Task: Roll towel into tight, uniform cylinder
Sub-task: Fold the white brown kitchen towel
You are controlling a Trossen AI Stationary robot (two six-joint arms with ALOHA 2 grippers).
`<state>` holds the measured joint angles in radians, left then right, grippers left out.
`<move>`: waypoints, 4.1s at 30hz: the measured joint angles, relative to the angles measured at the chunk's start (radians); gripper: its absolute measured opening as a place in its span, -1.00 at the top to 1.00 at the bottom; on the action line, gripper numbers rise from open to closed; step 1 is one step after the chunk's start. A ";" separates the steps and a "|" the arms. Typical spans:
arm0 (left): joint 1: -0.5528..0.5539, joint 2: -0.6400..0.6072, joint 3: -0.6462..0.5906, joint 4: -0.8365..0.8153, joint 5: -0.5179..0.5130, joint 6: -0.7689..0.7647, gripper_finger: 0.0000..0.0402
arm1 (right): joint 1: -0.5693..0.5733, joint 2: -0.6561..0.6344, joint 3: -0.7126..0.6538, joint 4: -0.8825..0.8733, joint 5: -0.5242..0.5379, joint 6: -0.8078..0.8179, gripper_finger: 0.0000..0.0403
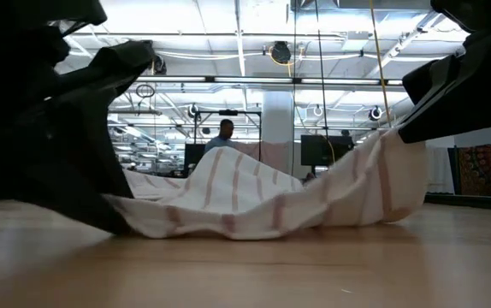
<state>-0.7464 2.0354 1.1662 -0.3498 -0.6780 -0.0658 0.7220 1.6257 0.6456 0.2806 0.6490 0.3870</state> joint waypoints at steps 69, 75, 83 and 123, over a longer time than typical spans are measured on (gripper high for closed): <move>0.145 -0.789 0.120 0.543 -0.272 1.116 0.98 | -0.050 -0.618 0.450 0.124 0.034 -1.141 0.98; 0.380 -0.871 0.154 0.714 0.137 1.191 0.98 | -0.195 -0.592 0.624 0.100 -0.023 -1.236 0.98; 0.638 -0.837 0.274 0.635 0.378 1.015 0.98 | -0.421 -0.487 0.807 0.077 -0.106 -1.231 0.98; 1.022 -0.677 0.644 0.413 0.617 0.911 0.98 | -1.014 -0.171 1.490 -0.604 -0.650 -0.906 0.98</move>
<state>0.2758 1.3582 1.8103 0.0633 -0.0609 0.8456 -0.2920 1.4547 2.1357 -0.3232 -0.0013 -0.5190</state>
